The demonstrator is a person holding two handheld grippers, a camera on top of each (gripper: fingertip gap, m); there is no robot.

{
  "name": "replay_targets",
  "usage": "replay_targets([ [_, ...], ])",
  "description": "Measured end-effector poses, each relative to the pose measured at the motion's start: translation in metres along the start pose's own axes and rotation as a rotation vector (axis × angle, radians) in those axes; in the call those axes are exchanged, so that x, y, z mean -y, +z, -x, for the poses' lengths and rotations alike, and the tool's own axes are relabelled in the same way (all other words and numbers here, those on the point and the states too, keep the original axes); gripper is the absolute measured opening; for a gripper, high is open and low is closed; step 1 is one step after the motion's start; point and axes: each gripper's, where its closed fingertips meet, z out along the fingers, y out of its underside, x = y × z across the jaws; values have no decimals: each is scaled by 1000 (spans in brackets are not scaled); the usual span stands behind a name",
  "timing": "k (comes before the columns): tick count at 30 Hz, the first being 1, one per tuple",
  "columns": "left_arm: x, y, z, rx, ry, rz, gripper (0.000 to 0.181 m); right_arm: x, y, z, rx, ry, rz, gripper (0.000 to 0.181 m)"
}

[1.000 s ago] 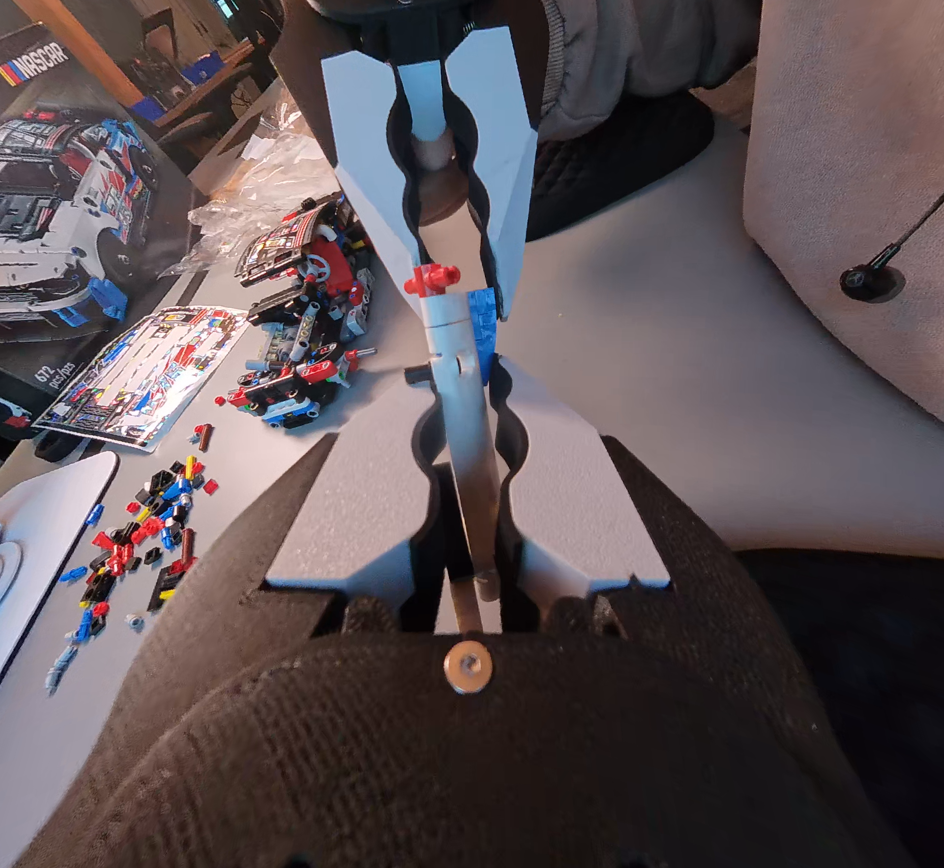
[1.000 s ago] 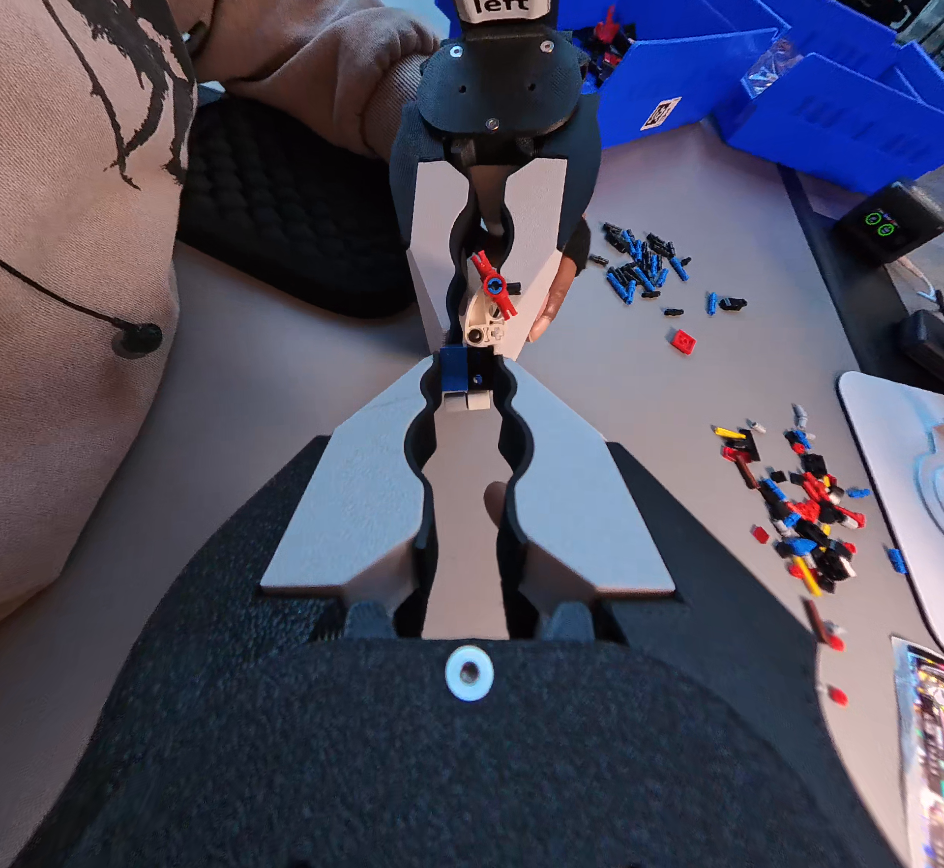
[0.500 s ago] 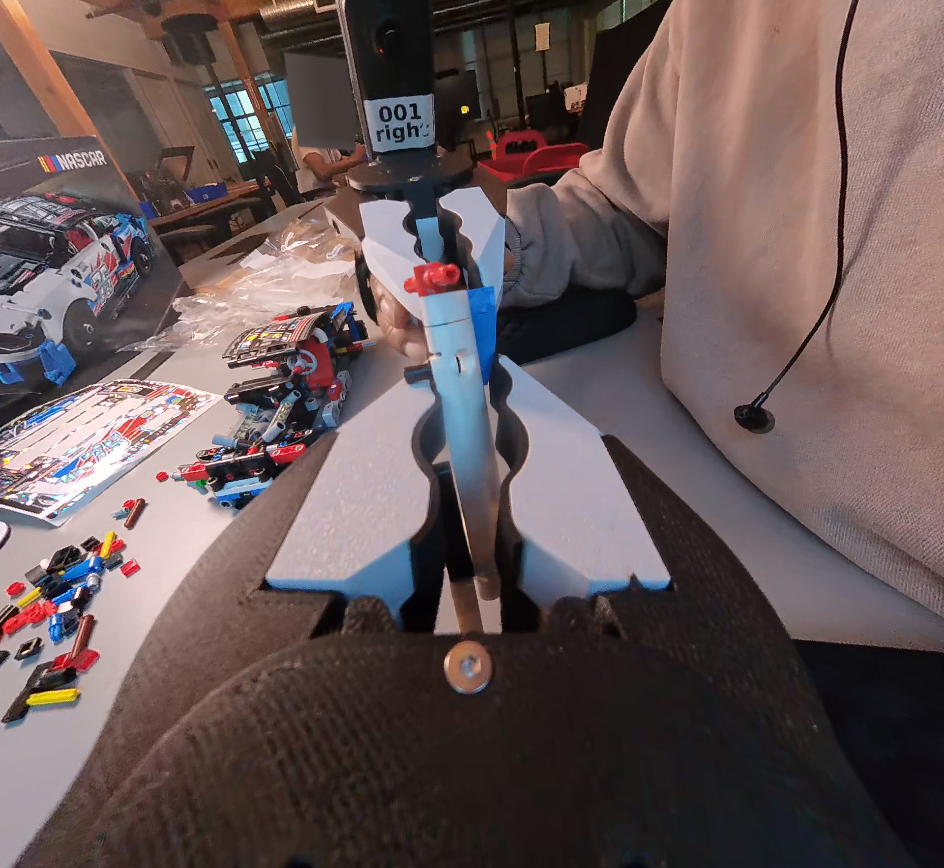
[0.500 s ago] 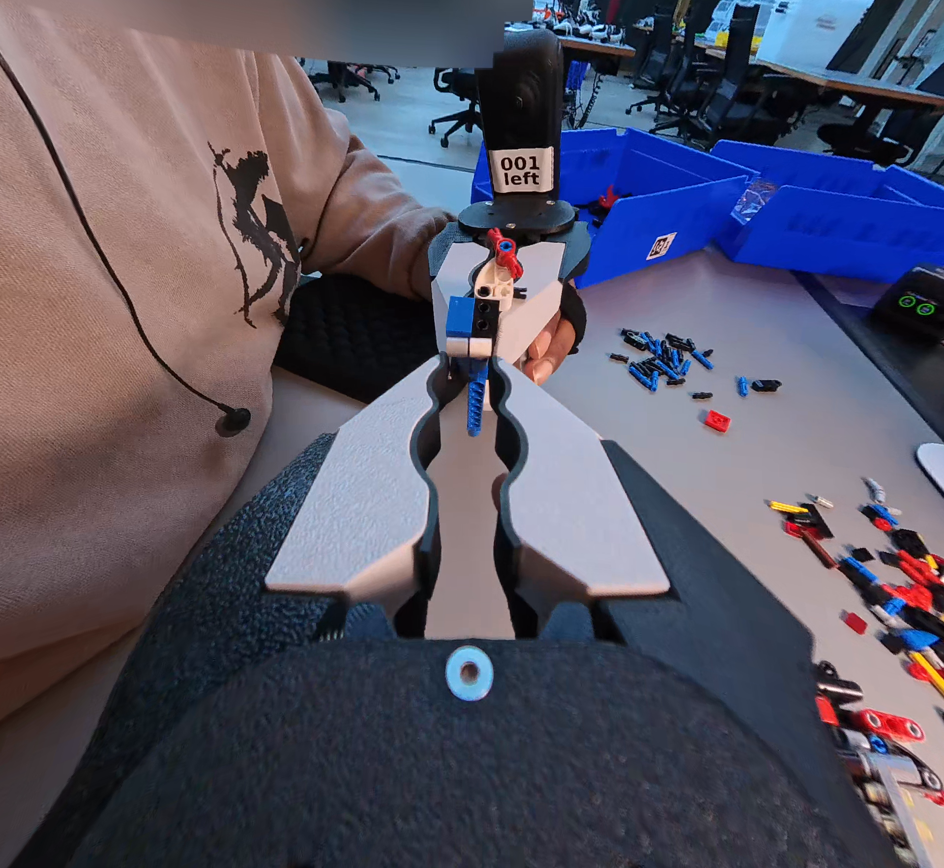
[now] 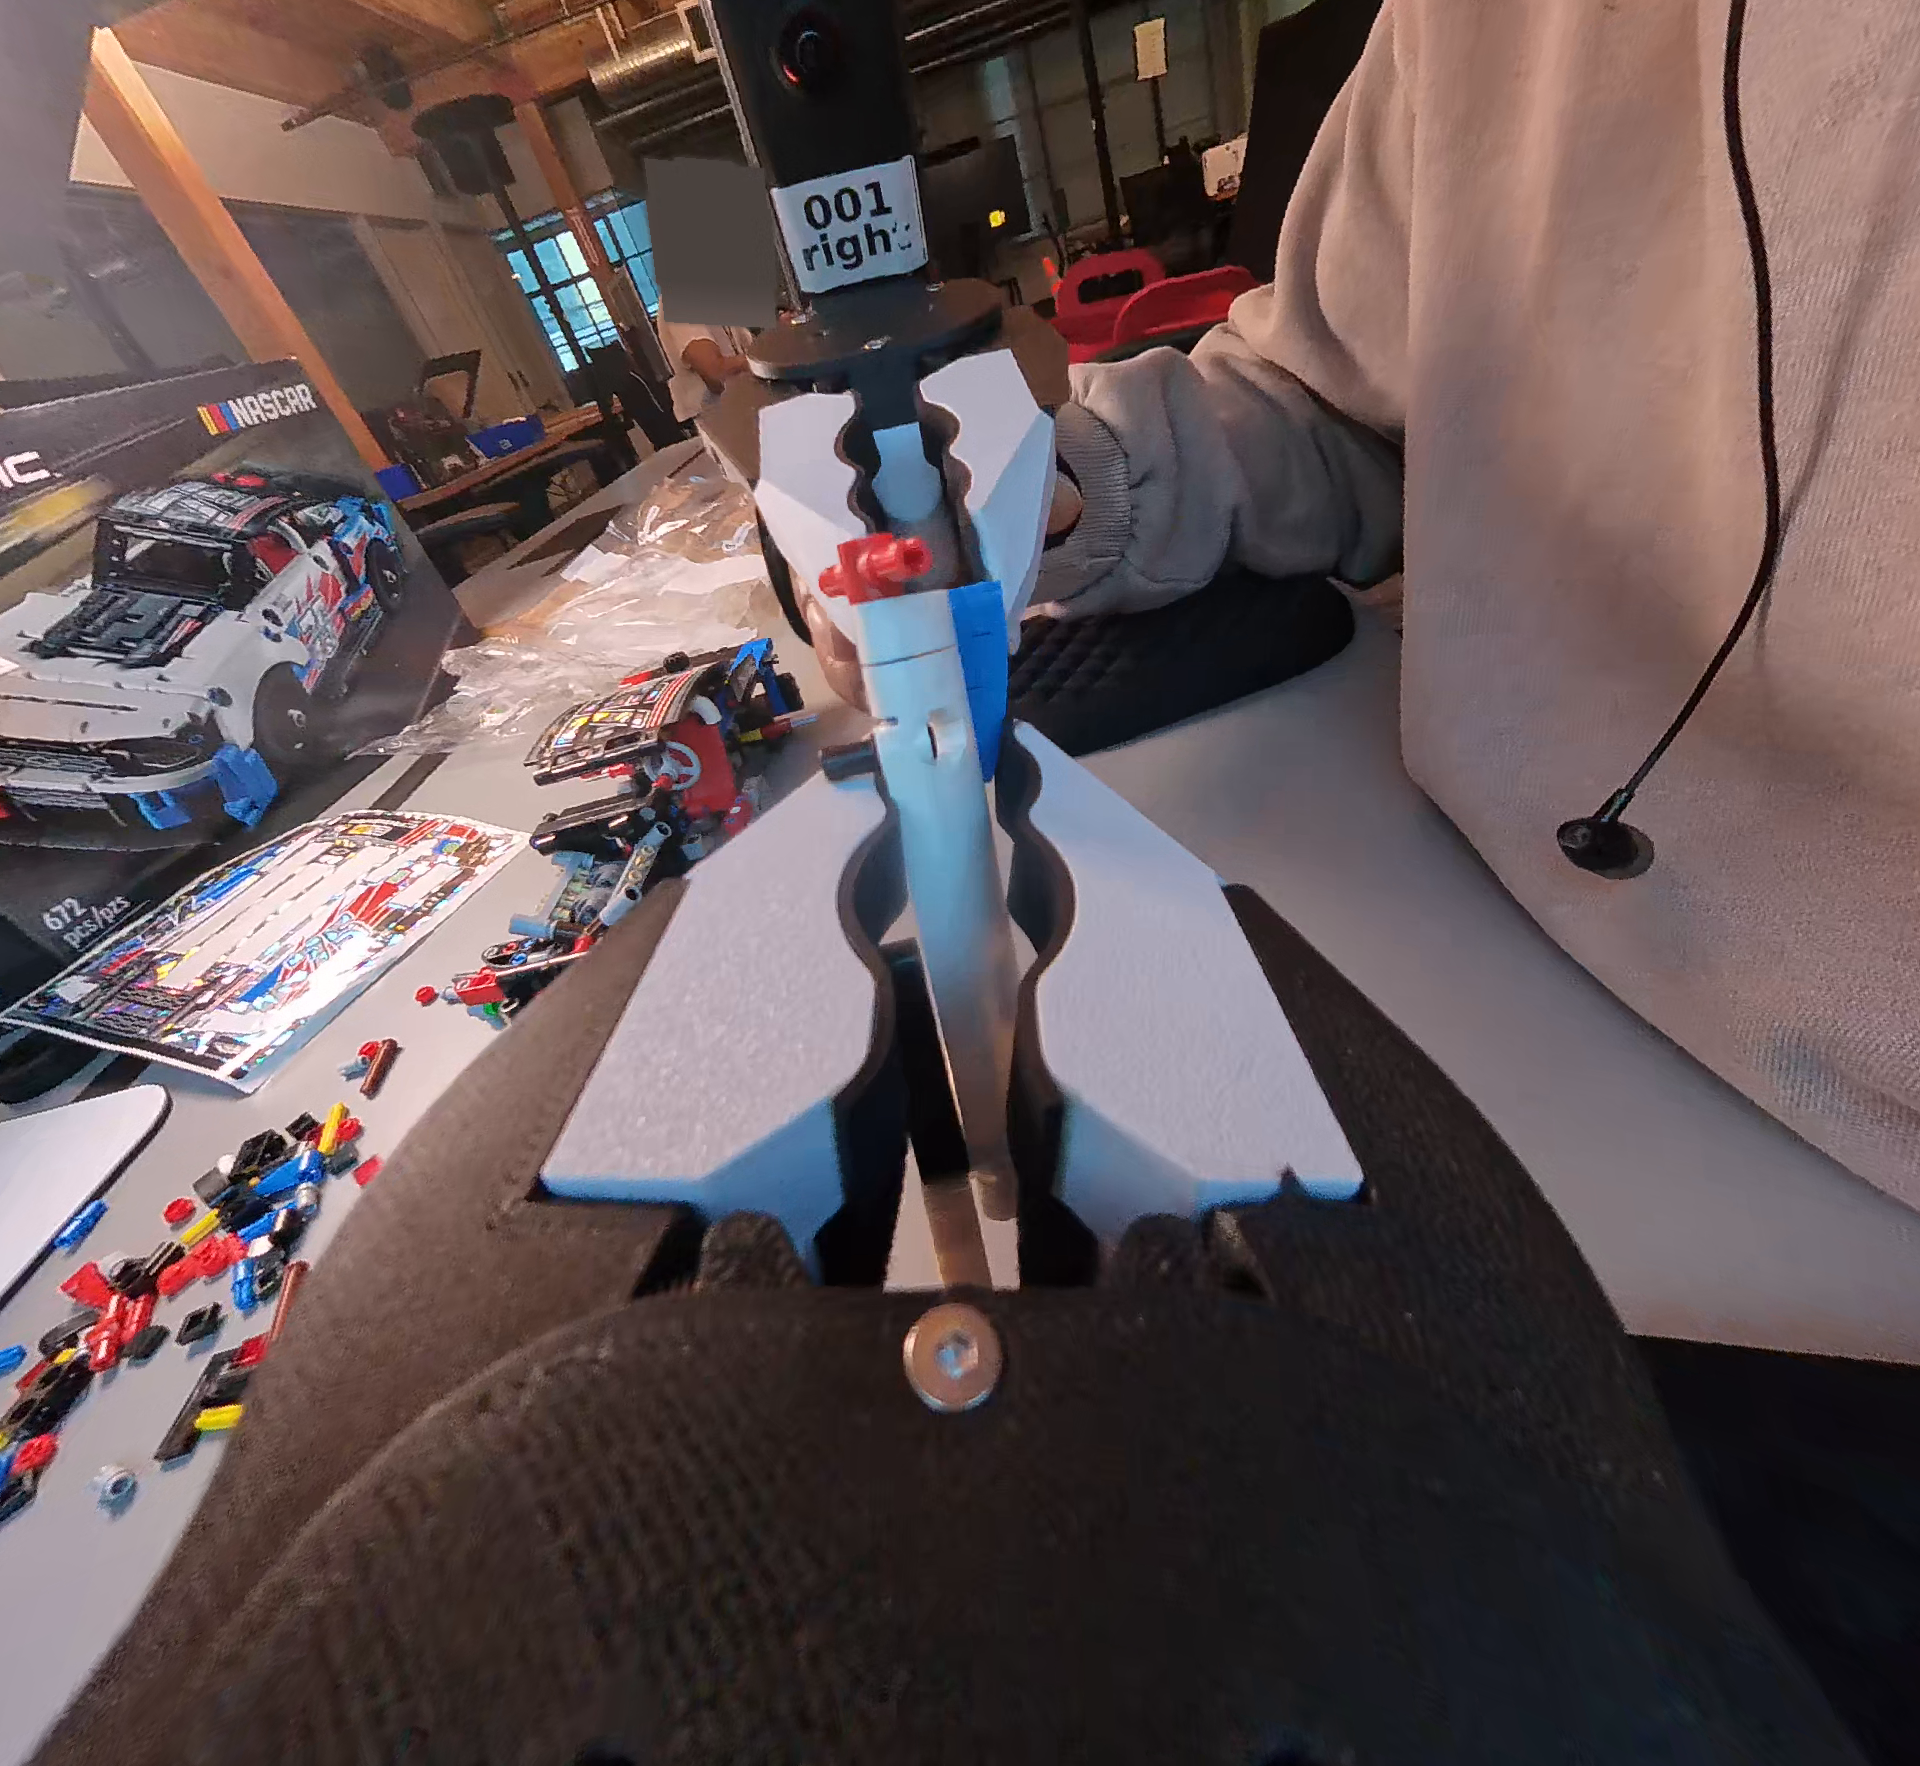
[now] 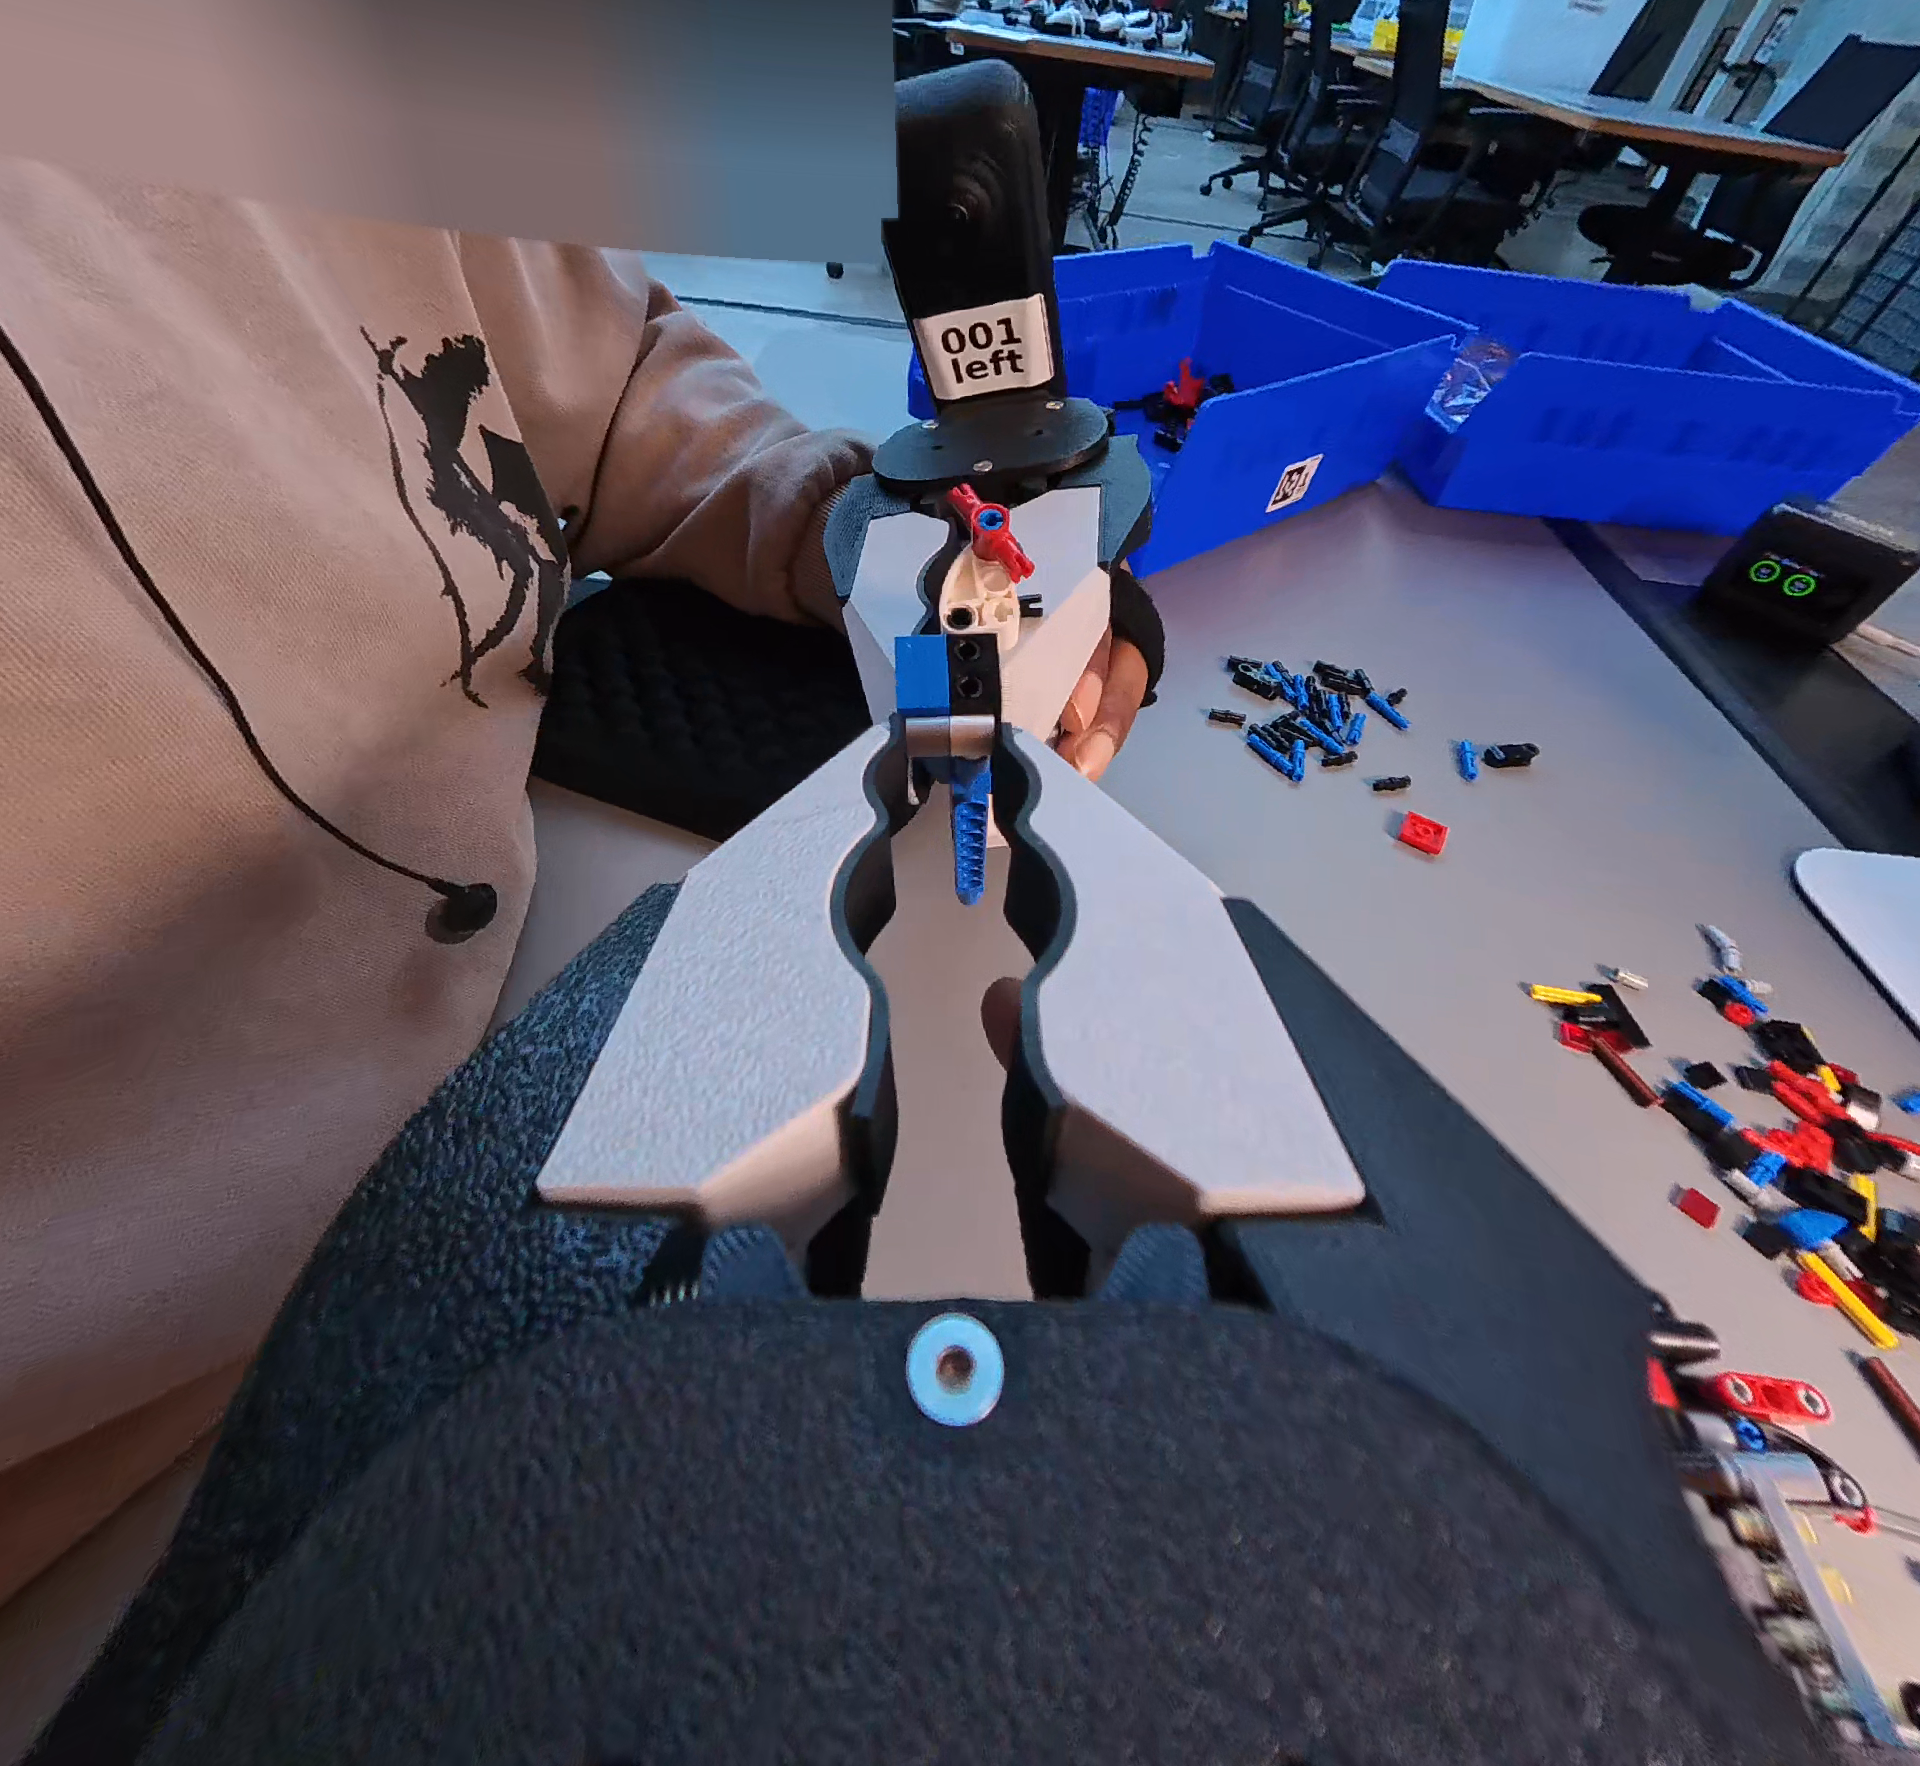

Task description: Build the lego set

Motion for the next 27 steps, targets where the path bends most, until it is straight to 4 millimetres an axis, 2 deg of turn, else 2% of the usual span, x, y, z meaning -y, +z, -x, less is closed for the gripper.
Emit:
replay_targets([
  [7,3,1,-2,-29,-57,-38,12,2,-1,2,-24,76,-19,14],
  [9,7,1,-1,-42,-88,-68,12,7,-3,5,20,72,-55,23],
  [11,8,0,-2,-58,-99,-73,12,7,-3,3,17,62,-54,13],
  [23,2,1,-14,-123,-102,-44,12,-1,-1,13,38,-9,9,12],
  [27,3,-1,-7,-130,-172,-74,12,2,0,5,2,16,-7,13],
])
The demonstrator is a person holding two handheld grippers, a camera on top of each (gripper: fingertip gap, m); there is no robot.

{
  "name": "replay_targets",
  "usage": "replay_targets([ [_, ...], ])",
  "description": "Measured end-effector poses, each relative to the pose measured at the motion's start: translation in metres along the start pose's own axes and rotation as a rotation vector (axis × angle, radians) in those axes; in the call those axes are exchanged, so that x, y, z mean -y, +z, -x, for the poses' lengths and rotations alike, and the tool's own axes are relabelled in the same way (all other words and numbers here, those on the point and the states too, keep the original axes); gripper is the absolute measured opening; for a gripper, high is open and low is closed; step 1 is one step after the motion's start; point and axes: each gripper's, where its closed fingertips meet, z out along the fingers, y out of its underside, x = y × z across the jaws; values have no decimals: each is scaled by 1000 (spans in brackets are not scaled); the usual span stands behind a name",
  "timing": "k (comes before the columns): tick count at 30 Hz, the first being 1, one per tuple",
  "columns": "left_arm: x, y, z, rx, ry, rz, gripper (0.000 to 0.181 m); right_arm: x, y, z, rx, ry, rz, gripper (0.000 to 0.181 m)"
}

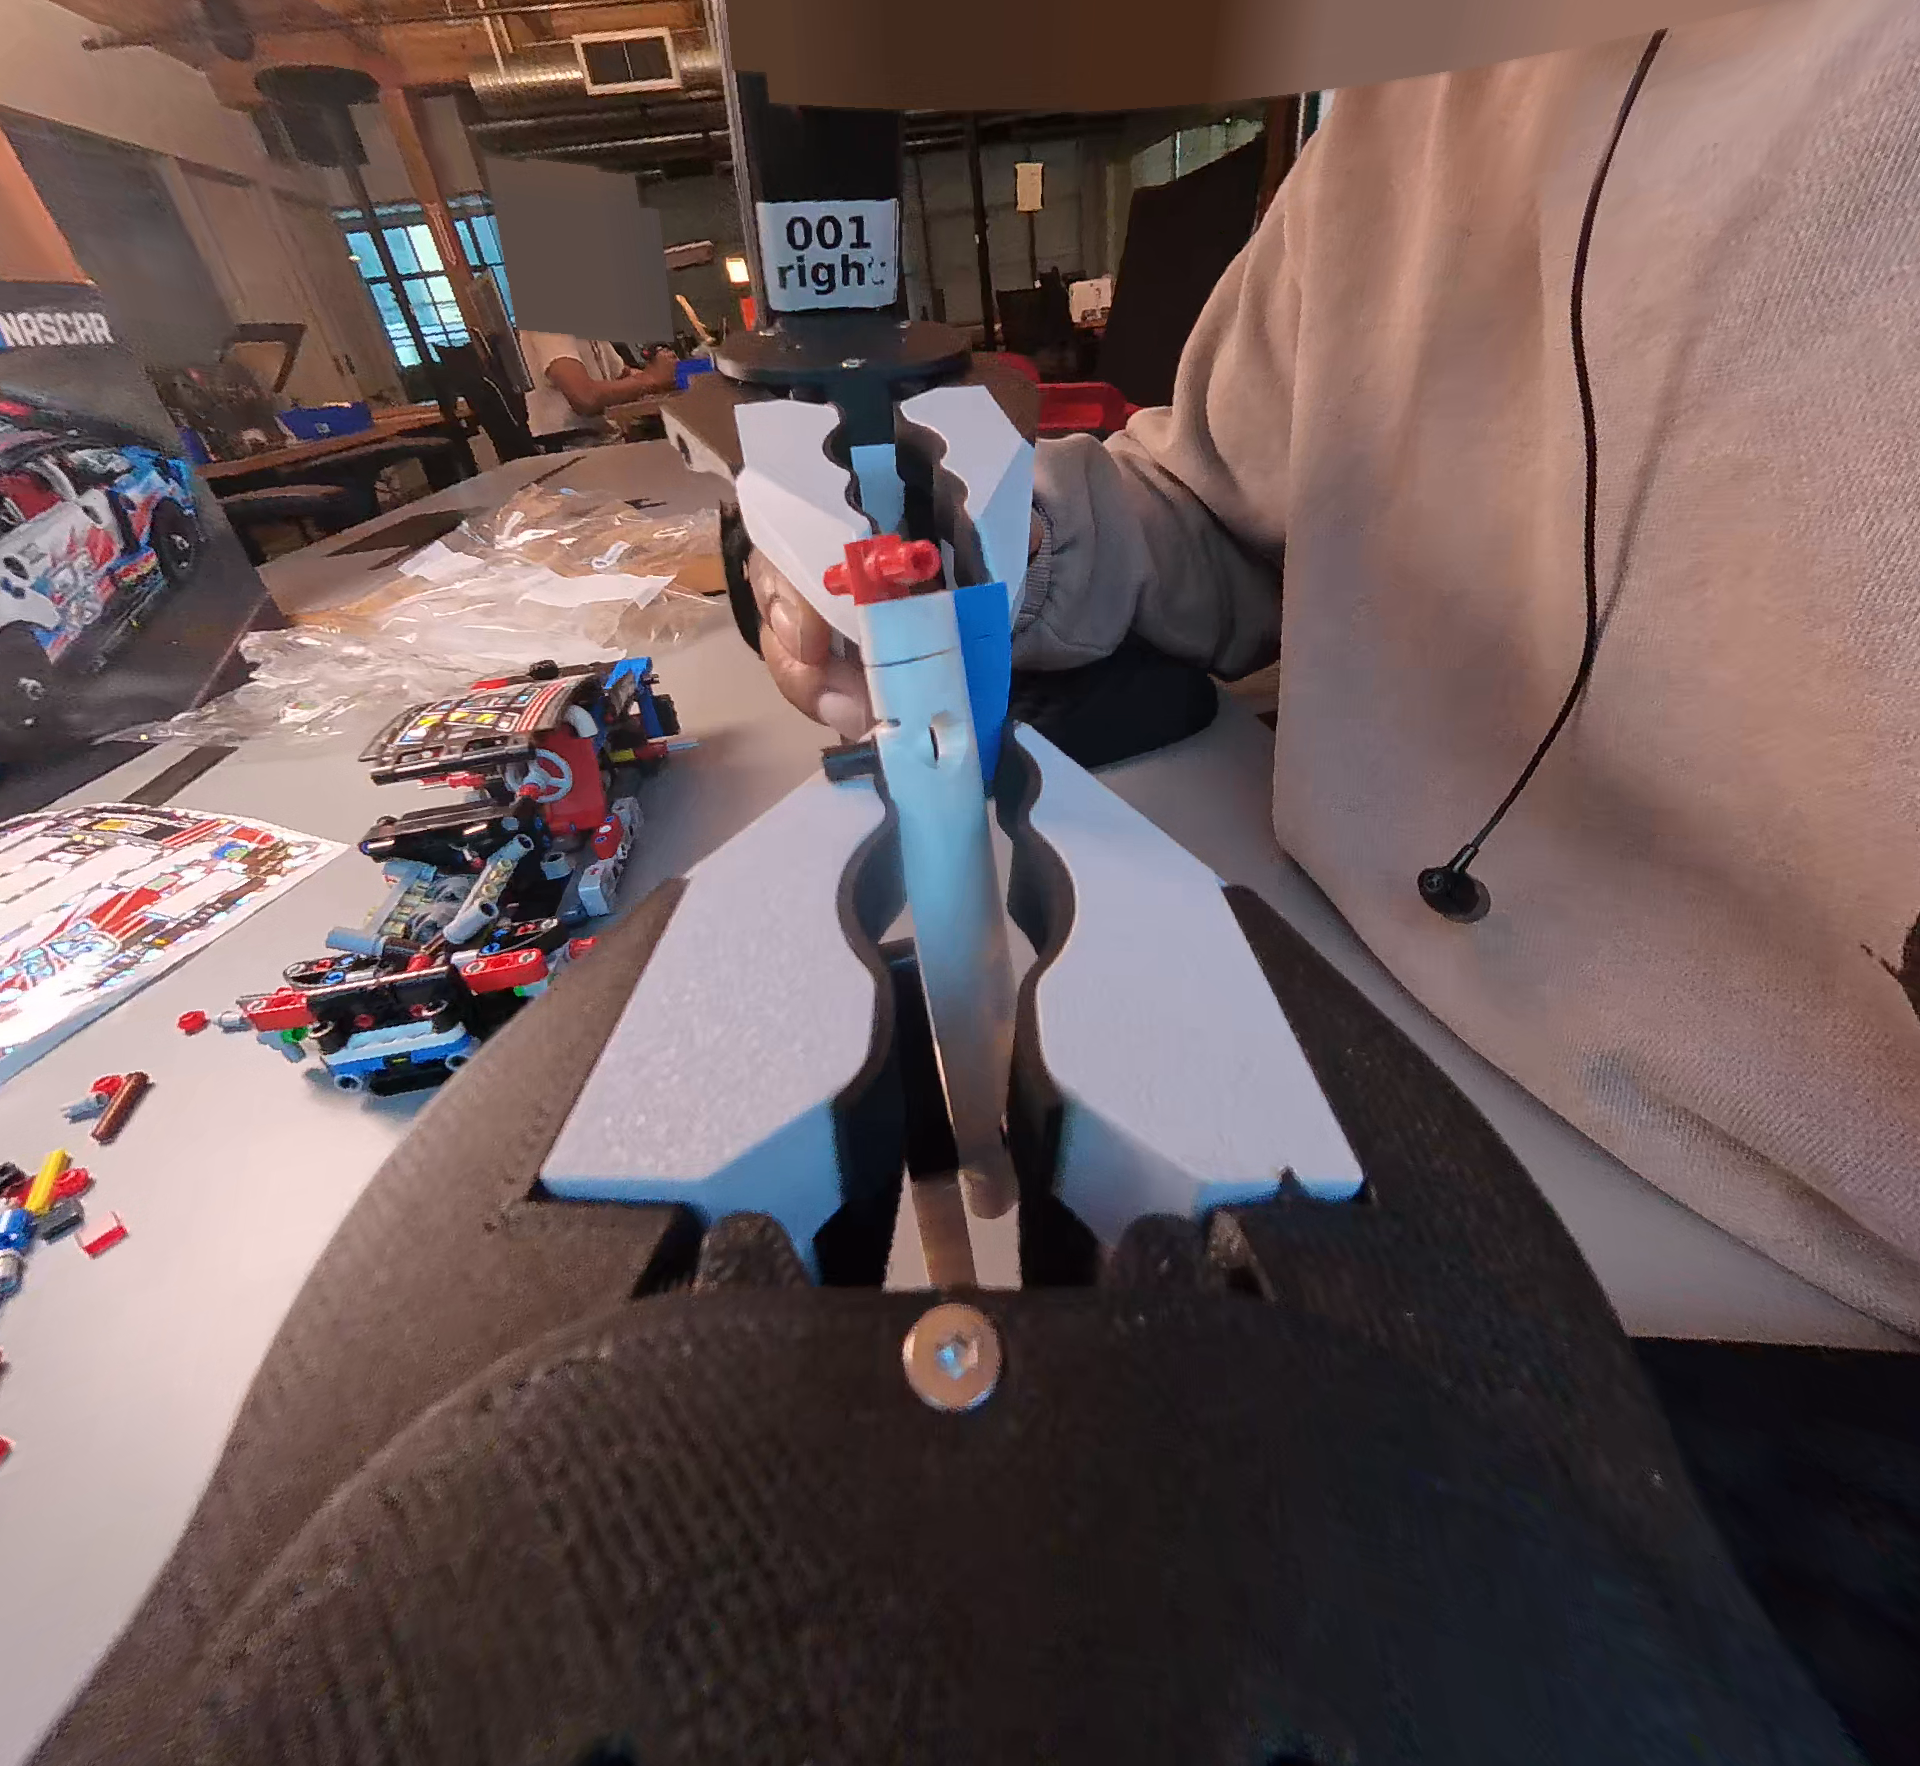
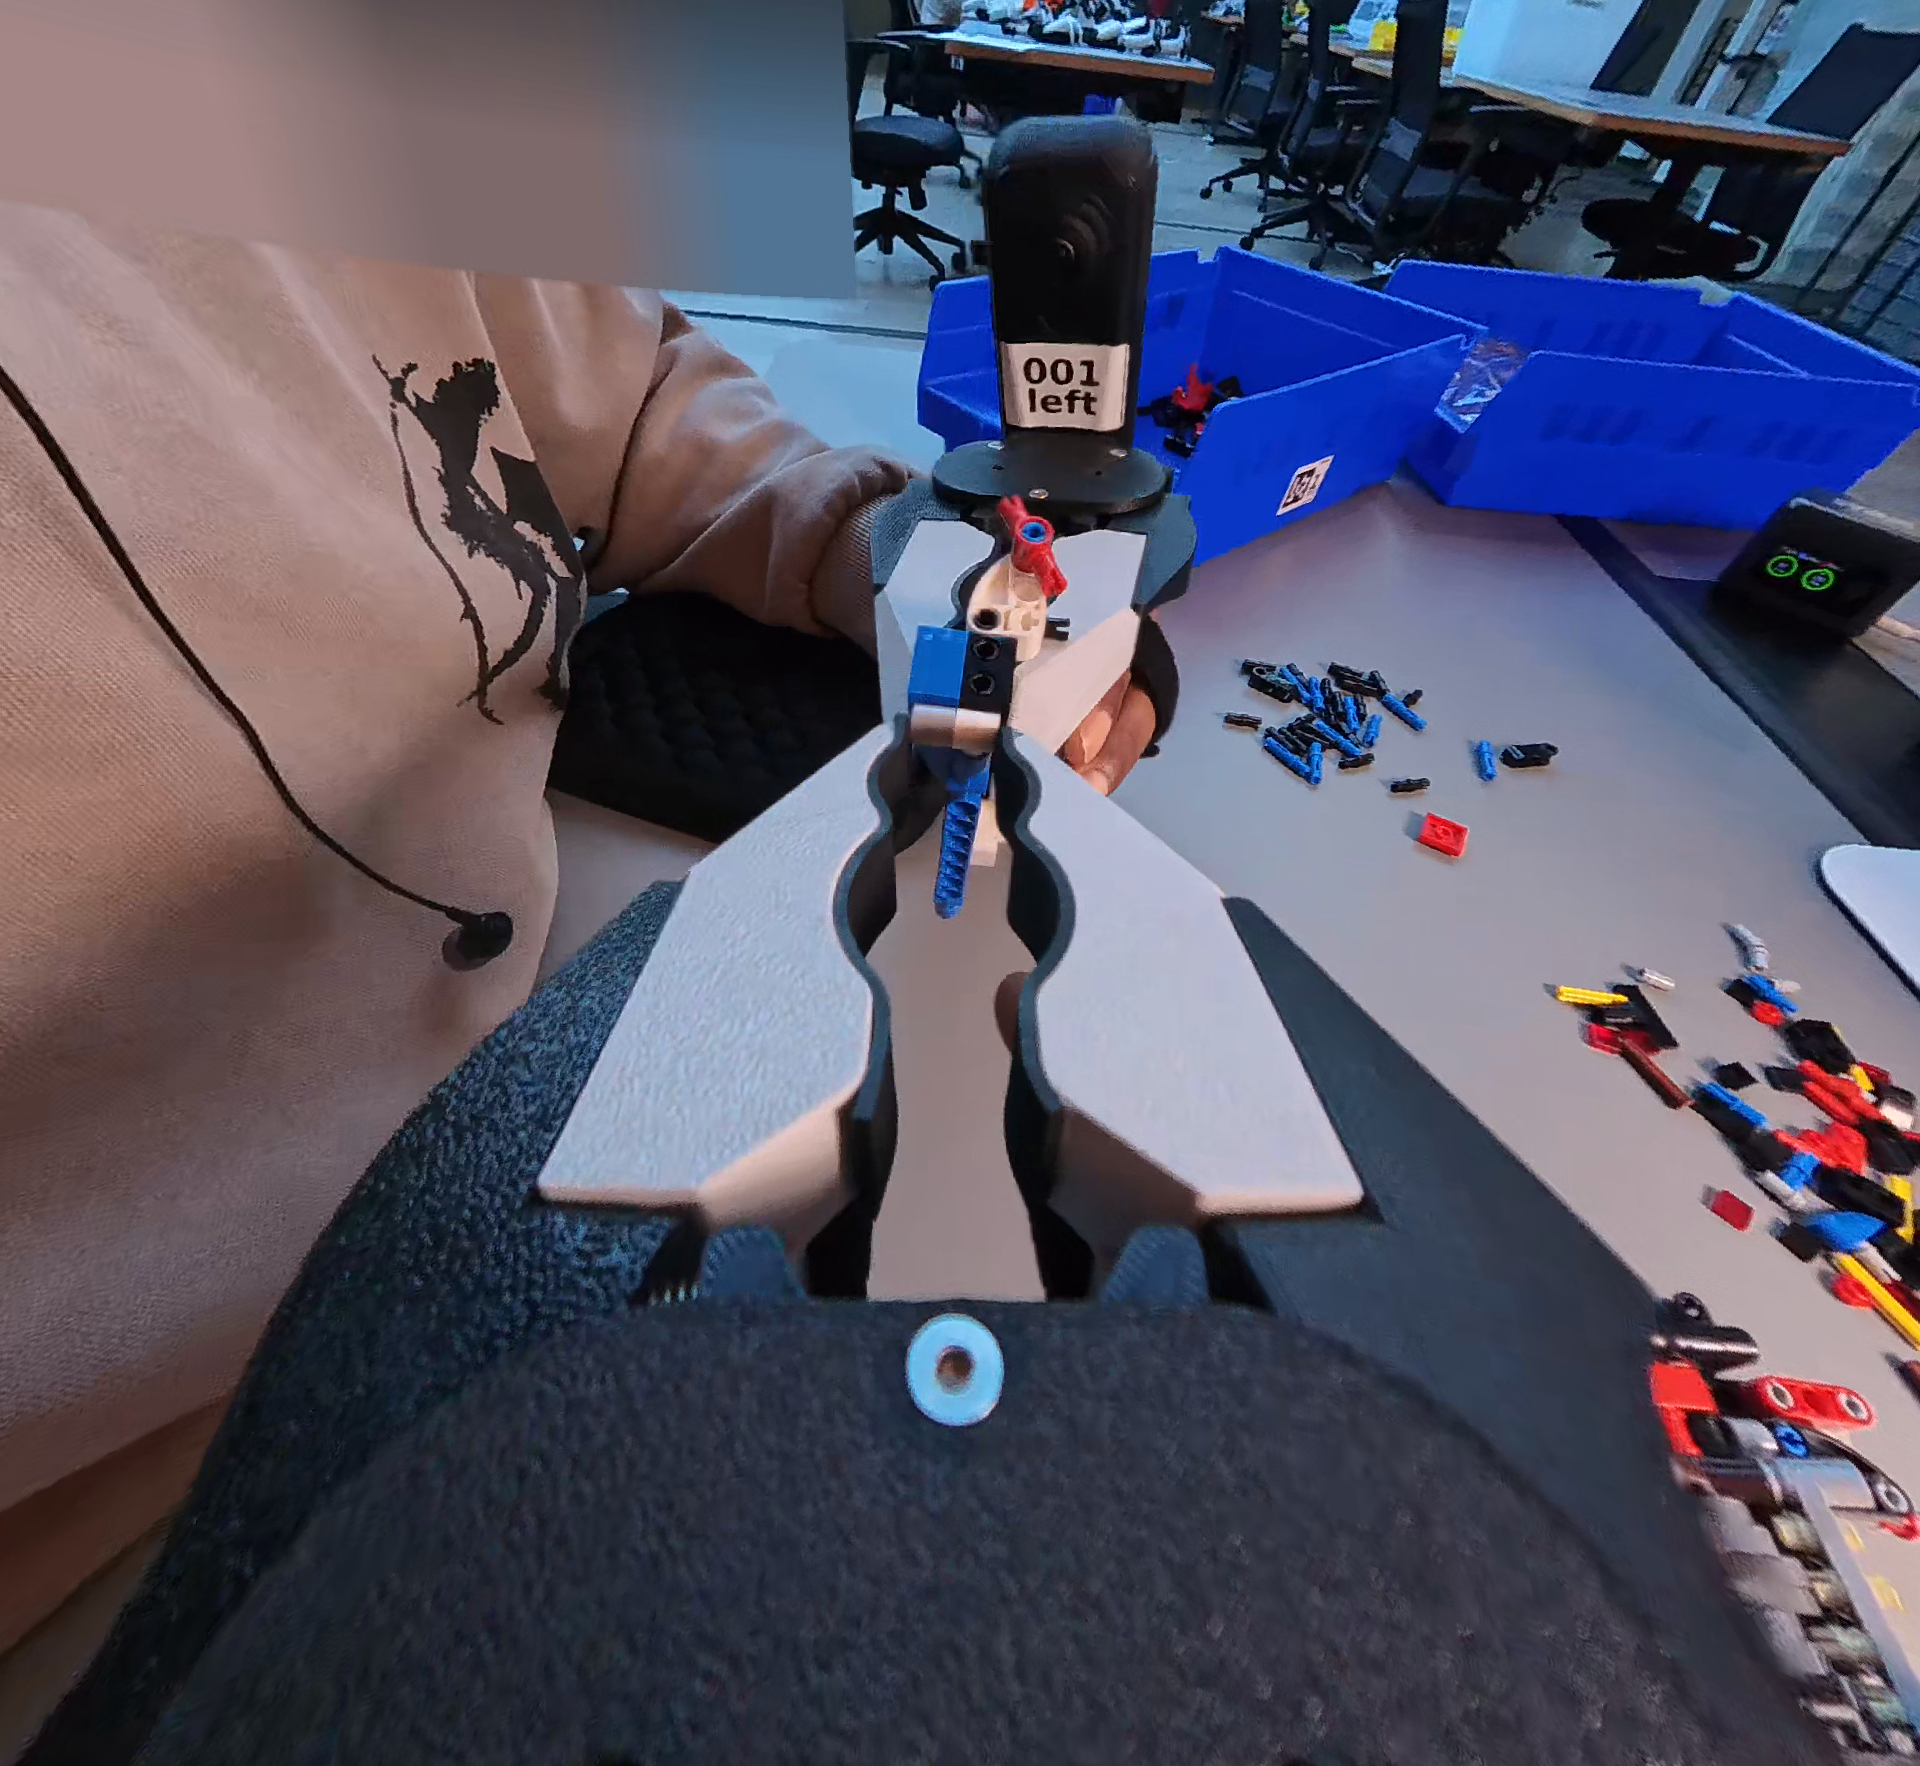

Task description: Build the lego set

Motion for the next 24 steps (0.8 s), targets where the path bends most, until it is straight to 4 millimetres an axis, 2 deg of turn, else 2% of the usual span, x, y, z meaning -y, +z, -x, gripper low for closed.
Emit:
replay_targets([
  [7,-12,1,4,3,-50,56,12,-12,-1,-4,2,39,9,13],
  [10,-25,2,13,32,-112,135,12,-28,-3,-15,-8,100,54,13],
  [12,-32,5,16,20,-157,189,12,-27,-5,-16,6,130,24,40],
  [13,-34,7,18,24,-165,213,12,-29,-4,-14,26,142,38,44],
  [15,-33,10,17,10,-161,248,12,-35,-1,-17,-7,115,61,18],
  [21,-28,10,15,27,-113,309,11,-29,-2,-15,-9,104,21,18],
  [24,-35,7,12,36,-140,343,11,-36,3,-13,-8,123,27,18],
])
